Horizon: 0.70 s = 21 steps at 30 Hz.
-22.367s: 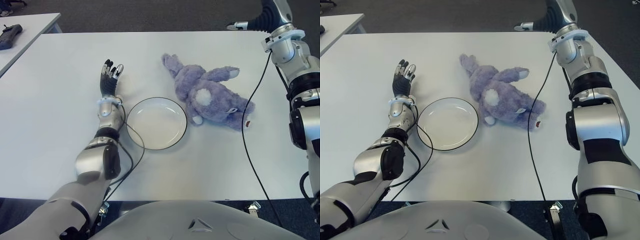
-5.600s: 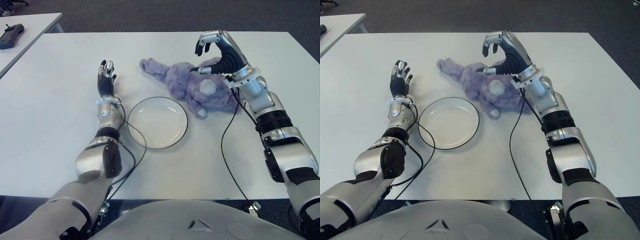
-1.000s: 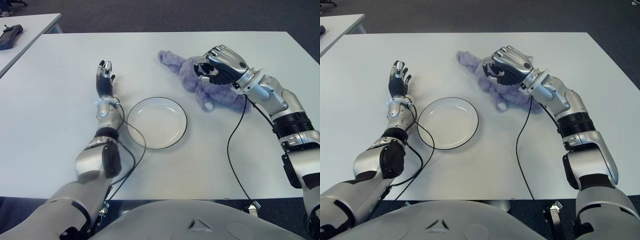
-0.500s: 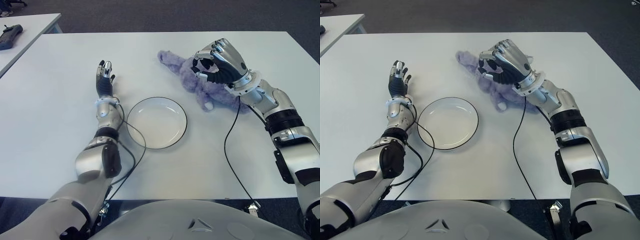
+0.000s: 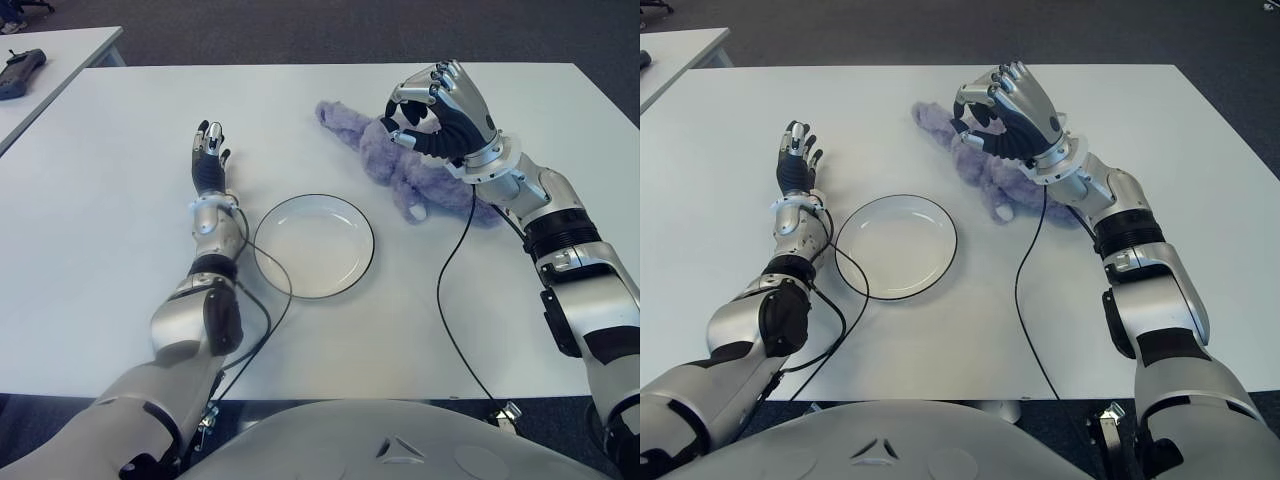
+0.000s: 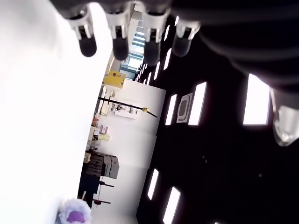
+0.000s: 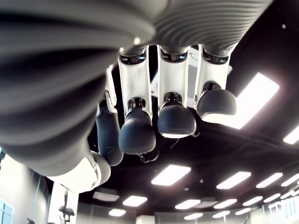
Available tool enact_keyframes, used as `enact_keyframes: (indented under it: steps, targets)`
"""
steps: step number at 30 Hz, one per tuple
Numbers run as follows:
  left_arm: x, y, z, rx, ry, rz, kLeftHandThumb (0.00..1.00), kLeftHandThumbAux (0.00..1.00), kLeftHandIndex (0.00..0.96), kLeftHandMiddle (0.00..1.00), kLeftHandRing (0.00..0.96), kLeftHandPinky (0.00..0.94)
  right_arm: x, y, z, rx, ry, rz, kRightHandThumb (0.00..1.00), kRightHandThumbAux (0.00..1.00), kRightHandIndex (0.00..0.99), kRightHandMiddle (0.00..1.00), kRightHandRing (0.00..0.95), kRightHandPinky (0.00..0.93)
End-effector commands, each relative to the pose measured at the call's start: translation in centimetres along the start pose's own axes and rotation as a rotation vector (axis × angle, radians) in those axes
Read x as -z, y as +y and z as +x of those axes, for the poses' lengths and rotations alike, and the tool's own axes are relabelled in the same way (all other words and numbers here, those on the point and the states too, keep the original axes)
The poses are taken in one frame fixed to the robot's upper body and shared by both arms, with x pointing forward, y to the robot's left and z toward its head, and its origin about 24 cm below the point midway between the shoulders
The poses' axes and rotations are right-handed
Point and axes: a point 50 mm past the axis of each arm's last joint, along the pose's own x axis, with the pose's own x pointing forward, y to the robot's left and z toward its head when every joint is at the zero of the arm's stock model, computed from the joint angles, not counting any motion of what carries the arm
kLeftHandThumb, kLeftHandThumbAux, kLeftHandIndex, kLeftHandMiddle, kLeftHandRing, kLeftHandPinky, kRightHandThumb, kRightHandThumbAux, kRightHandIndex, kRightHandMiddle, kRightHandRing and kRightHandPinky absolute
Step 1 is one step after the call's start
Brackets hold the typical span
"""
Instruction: Put the doll into the plate.
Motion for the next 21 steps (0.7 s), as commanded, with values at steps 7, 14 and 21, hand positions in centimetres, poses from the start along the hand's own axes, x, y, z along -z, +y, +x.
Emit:
enact_keyframes:
  steps: [7, 14, 21]
  targets:
    - [10.3, 4.0, -9.1, -0.154, 0.418, -0.038, 0.0, 0.418, 0.04, 0.096, 0.065, 0.015, 1.4, -0.1, 2.3, -0.092, 0.039, -0.02, 0.421, 0.641, 0.64, 0.798, 0.798, 0.779]
    - [10.3, 3.9, -9.1, -0.154, 0.418, -0.048, 0.0, 0.415, 0.039, 0.1, 0.064, 0.01, 5.8, -3.4, 1.0, -0.269, 0.295, -0.315, 0.165, 0.51, 0.201, 0.305, 0.266, 0.22]
    - [10.3, 3.8, -9.0, -0.151, 0.423, -0.036, 0.0, 0.417, 0.04, 0.103, 0.064, 0.012, 9.0, -5.2, 1.0, -0.355, 0.529, -0.51, 0.114, 0.506, 0.041, 0.11, 0.098, 0.082]
